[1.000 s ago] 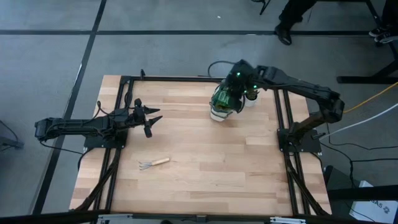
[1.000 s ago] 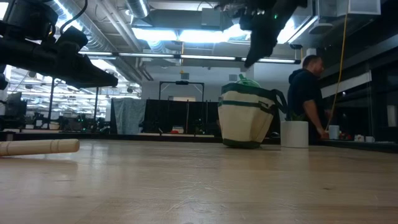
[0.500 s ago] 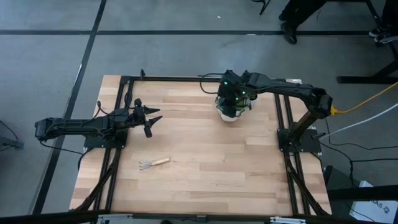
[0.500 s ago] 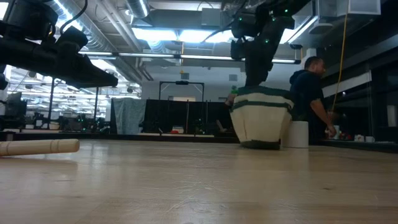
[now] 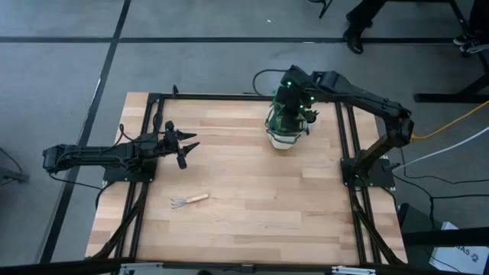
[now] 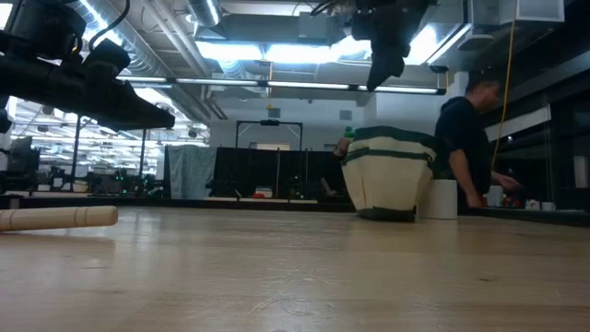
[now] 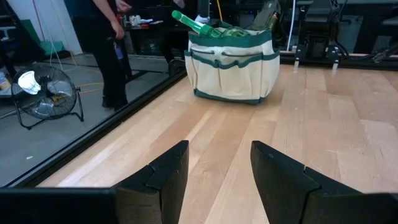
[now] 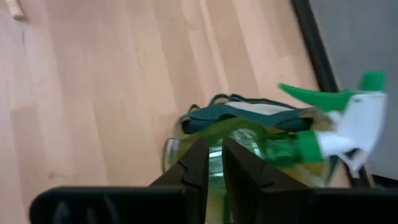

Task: Pick & Place Garden tools in Gardening bag
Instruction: Put the green spray bottle into the brown gardening bag

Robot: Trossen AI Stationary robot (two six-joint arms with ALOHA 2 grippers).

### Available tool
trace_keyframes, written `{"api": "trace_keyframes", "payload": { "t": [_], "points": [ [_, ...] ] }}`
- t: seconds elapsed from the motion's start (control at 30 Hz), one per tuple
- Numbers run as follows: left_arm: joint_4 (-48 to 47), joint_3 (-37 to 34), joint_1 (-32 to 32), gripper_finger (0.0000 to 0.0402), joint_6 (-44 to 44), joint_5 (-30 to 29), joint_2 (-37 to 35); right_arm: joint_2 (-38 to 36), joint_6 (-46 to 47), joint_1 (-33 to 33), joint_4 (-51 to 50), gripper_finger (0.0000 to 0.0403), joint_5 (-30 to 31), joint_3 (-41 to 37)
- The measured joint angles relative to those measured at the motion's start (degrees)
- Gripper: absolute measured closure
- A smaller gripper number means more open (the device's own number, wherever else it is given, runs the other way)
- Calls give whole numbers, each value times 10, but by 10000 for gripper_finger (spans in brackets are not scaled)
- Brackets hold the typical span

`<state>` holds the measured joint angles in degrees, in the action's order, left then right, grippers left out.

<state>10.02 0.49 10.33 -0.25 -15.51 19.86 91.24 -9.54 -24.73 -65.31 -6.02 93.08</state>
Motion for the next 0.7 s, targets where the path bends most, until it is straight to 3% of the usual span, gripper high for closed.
{"api": "trace_keyframes", "payload": {
  "t": [0.23,0.5,0.7],
  "points": [
    [0,0,0,233,0,0,0,1,-29,-44,-9,355,0,-41],
    [0,0,0,233,0,0,0,1,2,-61,163,355,-23,-182],
    [0,0,0,233,0,0,0,1,2,-52,166,355,-17,-223]
  ]
}}
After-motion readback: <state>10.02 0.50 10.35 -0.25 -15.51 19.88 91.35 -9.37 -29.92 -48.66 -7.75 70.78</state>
